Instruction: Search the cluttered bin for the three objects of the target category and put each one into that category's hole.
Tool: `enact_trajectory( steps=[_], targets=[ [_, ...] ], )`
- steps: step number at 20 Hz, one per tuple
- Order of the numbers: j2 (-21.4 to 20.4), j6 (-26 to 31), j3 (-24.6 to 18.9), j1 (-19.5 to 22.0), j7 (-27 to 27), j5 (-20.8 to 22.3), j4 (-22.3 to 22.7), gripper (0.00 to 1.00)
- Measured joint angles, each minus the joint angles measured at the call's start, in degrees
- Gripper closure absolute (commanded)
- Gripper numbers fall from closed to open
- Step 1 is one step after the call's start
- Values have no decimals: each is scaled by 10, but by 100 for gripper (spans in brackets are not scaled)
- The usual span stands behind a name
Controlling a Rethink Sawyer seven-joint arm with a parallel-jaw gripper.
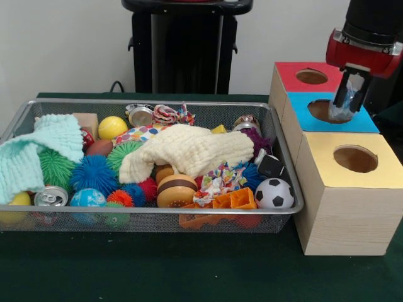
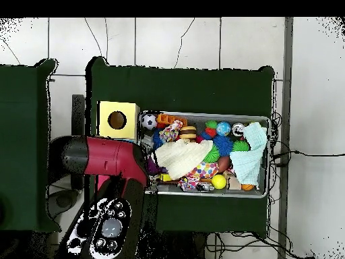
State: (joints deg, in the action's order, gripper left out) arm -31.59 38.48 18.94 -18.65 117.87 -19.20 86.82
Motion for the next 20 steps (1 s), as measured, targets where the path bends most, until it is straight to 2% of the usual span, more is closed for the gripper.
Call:
enact_trajectory(
  steps=[1, 20],
  targets=[
    [0, -4, 0, 1, 0, 0, 0, 0],
    [-6, -18, 0, 13, 0, 0, 1, 0]
  ],
)
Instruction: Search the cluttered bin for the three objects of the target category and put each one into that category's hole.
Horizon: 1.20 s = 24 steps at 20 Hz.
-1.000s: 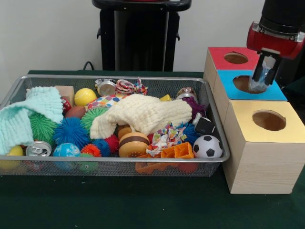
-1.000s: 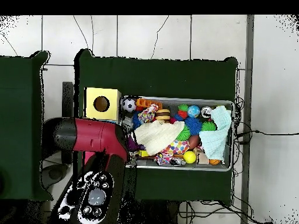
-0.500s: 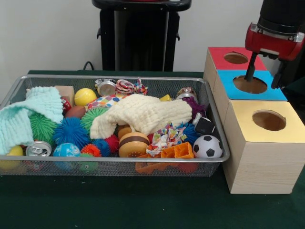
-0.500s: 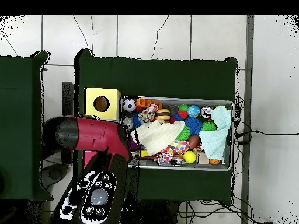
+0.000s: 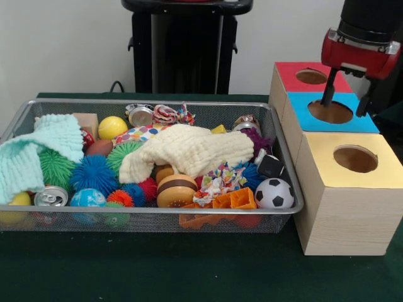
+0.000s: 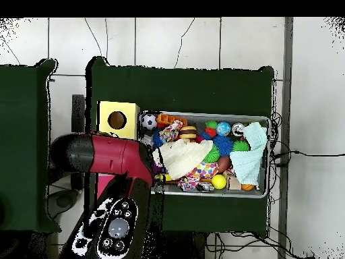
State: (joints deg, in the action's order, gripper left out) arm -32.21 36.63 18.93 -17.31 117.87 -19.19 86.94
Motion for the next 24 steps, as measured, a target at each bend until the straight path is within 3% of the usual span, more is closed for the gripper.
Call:
enact_trajectory(
  steps=[4, 11, 19, 24],
  targets=[
    [-11, 0, 0, 11, 0, 0, 7, 0],
    [-74, 0, -2, 59, 0, 3, 46, 0],
    [-158, 0, -19, 142, 0, 5, 108, 0],
    [-203, -13, -52, 220, 0, 15, 165, 0]
  ],
)
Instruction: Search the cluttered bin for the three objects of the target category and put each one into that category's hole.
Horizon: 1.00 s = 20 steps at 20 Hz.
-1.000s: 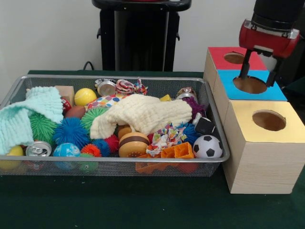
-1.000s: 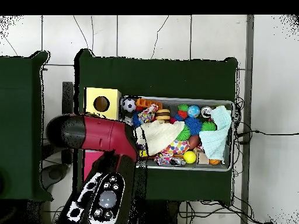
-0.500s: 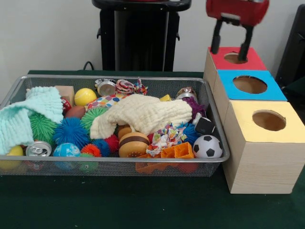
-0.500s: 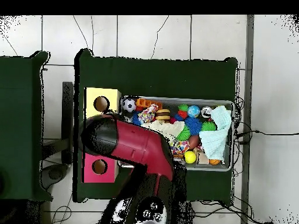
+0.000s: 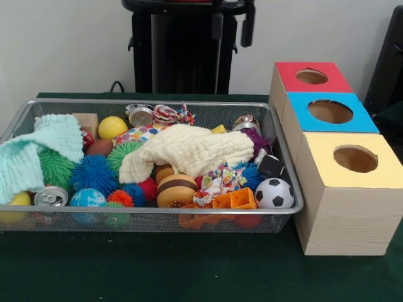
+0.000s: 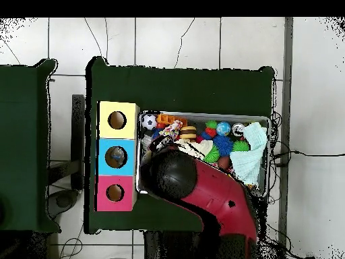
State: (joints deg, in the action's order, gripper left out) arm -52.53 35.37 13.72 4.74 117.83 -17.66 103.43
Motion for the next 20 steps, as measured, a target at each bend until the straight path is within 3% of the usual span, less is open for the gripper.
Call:
enact_trajectory(
  steps=[6, 12, 20],
  targets=[
    [-24, -47, -42, 72, 0, 31, 55, 0],
    [-33, -80, -77, 118, 0, 73, 91, 0],
    [-43, -87, -137, 178, 0, 141, 130, 0]
  ],
)
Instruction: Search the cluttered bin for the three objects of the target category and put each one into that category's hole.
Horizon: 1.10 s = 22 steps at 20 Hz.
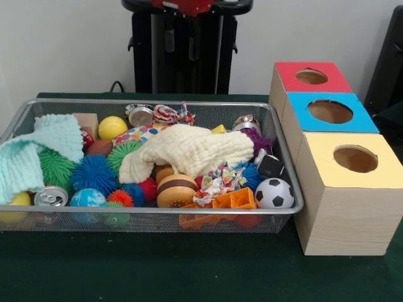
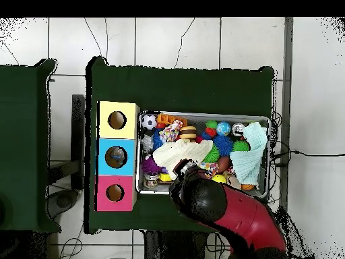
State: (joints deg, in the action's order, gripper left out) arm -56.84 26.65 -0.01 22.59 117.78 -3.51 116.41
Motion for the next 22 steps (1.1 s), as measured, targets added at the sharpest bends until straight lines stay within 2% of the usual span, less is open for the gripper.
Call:
enact_trajectory(
  steps=[13, 22],
  targets=[
    [0, 0, -63, 89, 0, 87, 4, 0],
    [0, 0, -91, 143, 0, 125, 4, 0]
  ],
)
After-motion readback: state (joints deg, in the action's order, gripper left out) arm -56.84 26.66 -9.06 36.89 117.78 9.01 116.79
